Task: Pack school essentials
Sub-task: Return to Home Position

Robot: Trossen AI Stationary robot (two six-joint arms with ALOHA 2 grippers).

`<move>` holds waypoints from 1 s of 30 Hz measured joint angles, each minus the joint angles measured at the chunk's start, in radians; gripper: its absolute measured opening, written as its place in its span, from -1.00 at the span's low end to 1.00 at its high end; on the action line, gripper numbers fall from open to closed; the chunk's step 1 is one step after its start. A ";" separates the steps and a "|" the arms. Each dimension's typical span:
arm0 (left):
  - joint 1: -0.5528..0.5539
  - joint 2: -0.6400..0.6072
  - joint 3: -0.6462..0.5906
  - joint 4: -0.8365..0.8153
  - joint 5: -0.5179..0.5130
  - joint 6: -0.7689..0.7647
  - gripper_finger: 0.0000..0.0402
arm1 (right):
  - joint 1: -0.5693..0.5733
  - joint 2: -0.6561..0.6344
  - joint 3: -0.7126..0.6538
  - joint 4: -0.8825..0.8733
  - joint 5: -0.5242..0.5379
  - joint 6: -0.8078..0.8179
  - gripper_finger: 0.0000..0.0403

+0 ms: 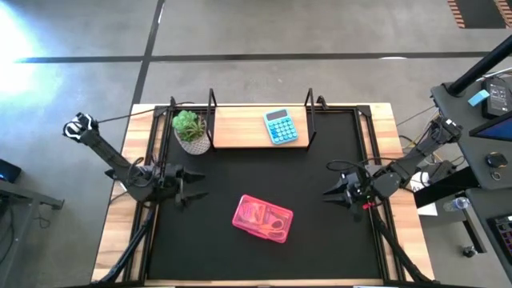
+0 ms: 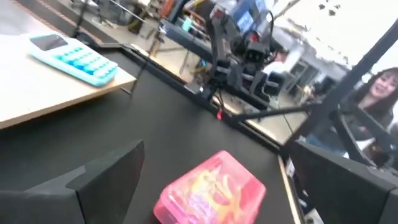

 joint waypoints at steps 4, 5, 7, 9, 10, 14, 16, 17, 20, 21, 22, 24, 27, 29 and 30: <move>0.000 -0.007 -0.092 0.165 -0.034 0.020 0.94 | 0.000 -0.092 -0.054 -0.001 0.000 0.003 -0.46; 0.000 -0.009 -0.110 0.200 -0.035 0.020 0.94 | 0.000 -0.115 -0.064 -0.001 0.000 0.003 -0.46; 0.000 -0.013 -0.139 0.238 -0.037 0.025 0.94 | 0.000 -0.157 -0.078 0.000 0.000 -0.001 -0.46; 0.000 -0.019 -0.155 0.242 -0.040 0.027 0.94 | 0.000 -0.197 -0.092 -0.001 0.000 -0.017 -0.46; 0.000 -0.022 -0.164 0.242 -0.042 0.027 0.94 | 0.000 -0.216 -0.098 -0.003 0.001 -0.029 -0.46; 0.000 -0.034 -0.208 0.244 -0.064 0.020 0.94 | -0.002 -0.294 -0.127 -0.004 0.006 -0.061 -0.46; 0.000 -0.042 -0.226 0.244 -0.086 0.019 0.94 | -0.002 -0.332 -0.136 -0.002 0.022 -0.066 -0.46; 0.000 -0.044 -0.228 0.249 -0.098 0.019 0.94 | -0.002 -0.350 -0.142 -0.009 0.029 -0.073 -0.46; 0.000 -0.046 -0.228 0.224 -0.126 0.021 0.94 | -0.002 -0.400 -0.149 -0.047 0.065 -0.087 -0.46; 0.000 -0.046 -0.228 0.224 -0.127 0.022 0.94 | -0.002 -0.414 -0.149 -0.048 0.084 -0.087 -0.46; 0.000 -0.044 -0.228 0.222 -0.128 0.022 0.94 | -0.002 -0.415 -0.152 -0.052 0.095 -0.087 -0.46; 0.000 -0.034 -0.228 0.217 -0.127 0.021 0.94 | -0.002 -0.412 -0.157 -0.066 0.123 -0.087 -0.46; 0.000 -0.017 -0.229 0.215 -0.127 0.021 0.94 | -0.002 -0.403 -0.168 -0.067 0.186 -0.054 -0.46; 0.000 -0.005 -0.229 0.215 -0.127 0.021 0.94 | -0.002 -0.400 -0.174 -0.079 0.245 0.006 -0.46; 0.000 0.002 -0.229 0.214 -0.127 0.021 0.94 | -0.002 -0.399 -0.176 -0.076 0.276 0.040 -0.46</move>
